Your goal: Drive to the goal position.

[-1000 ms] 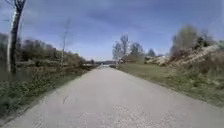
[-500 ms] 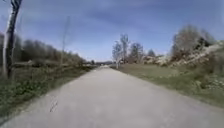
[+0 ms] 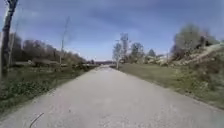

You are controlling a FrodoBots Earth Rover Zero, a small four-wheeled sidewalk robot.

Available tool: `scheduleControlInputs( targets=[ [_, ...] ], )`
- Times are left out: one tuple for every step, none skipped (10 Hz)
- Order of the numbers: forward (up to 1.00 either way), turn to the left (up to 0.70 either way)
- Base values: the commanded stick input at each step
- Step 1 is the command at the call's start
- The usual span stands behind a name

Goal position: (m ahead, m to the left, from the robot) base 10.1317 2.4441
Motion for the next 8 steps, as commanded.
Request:
scheduleControlInputs(
  targets=[
    [0.85,0.00],
    [0.85,0.00],
    [0.85,0.00],
    [0.85,0.00],
    [0.85,0.00],
    [0.85,0.00],
    [0.85,0.00],
    [0.85,0.00]
  ],
)
